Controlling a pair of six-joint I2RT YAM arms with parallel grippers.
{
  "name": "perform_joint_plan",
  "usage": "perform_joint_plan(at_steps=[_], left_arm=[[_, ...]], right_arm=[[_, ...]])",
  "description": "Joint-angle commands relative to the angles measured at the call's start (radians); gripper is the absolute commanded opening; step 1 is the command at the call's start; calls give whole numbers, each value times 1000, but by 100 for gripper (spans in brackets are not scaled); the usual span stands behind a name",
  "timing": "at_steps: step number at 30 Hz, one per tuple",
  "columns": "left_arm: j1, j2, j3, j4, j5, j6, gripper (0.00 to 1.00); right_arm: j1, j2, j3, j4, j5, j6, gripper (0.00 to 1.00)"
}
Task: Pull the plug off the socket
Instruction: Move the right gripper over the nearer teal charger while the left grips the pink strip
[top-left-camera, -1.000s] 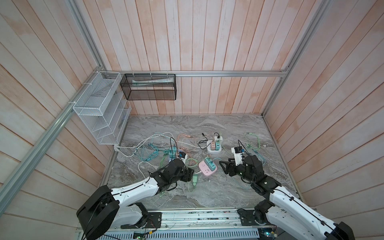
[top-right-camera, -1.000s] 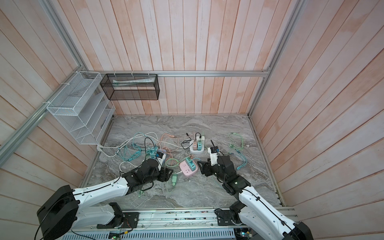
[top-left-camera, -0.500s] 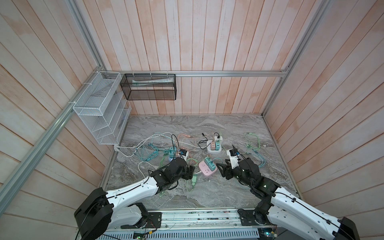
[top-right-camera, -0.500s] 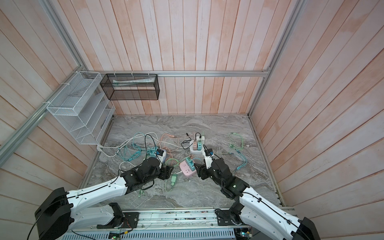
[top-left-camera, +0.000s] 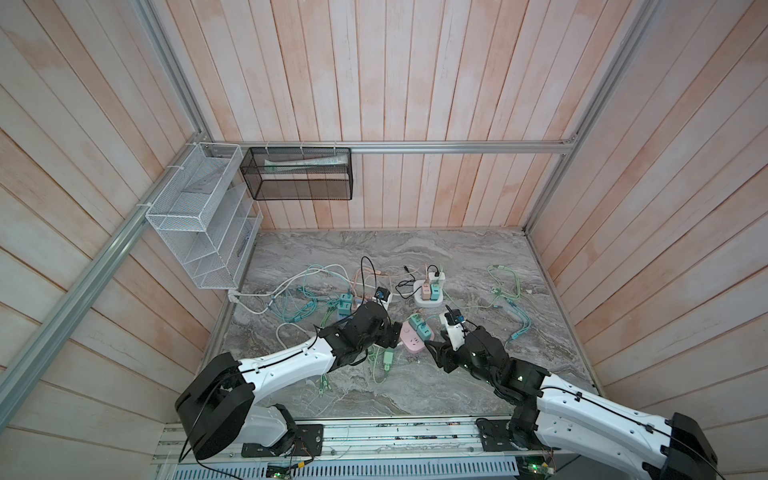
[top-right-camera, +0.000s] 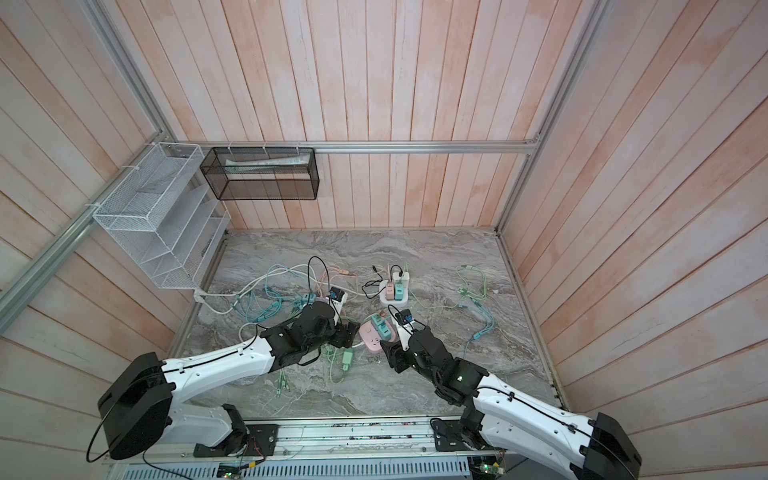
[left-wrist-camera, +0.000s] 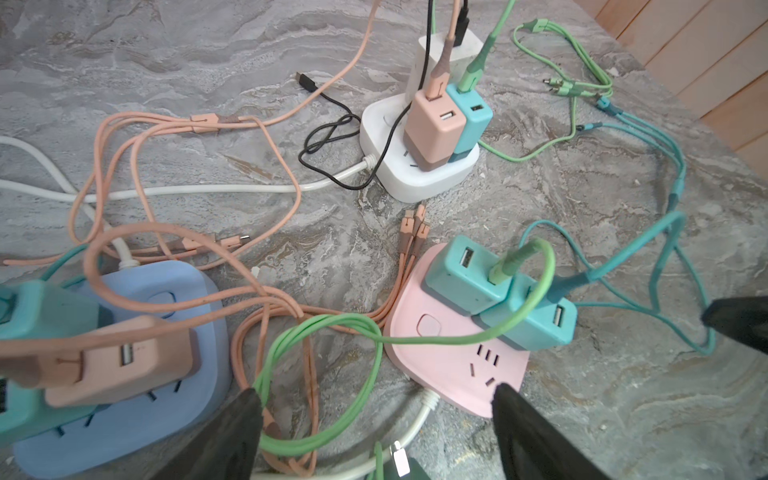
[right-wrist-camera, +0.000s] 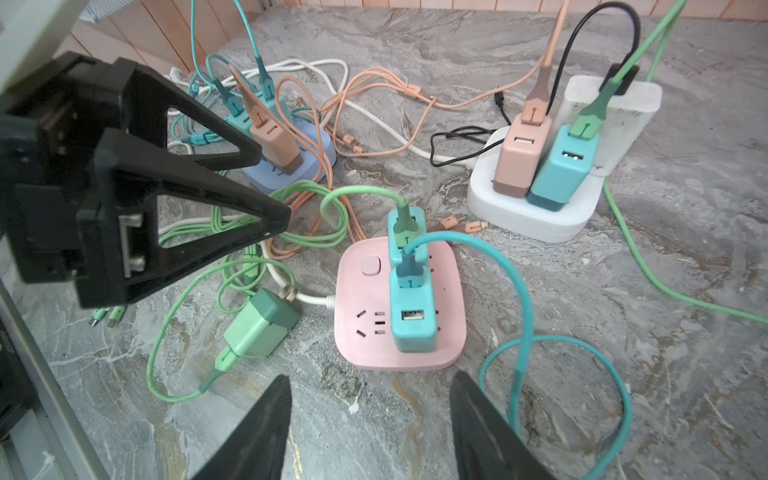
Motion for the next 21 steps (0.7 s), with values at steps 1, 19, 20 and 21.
perform_joint_plan(at_steps=[1,19,20,21], left_arm=[[6,40,36,35,46,31,89],[14,210,72,44,114,48,89],[15,218,76,44,114,45,89],[17,226,79,42,114,44,88]], right_arm=[[9,37,-13,39,27,5,56],[-15,269,3,152,76,-45,48],[-19,278,3,161,77,-49,48],[-22,288,1,169,77,-50,48]])
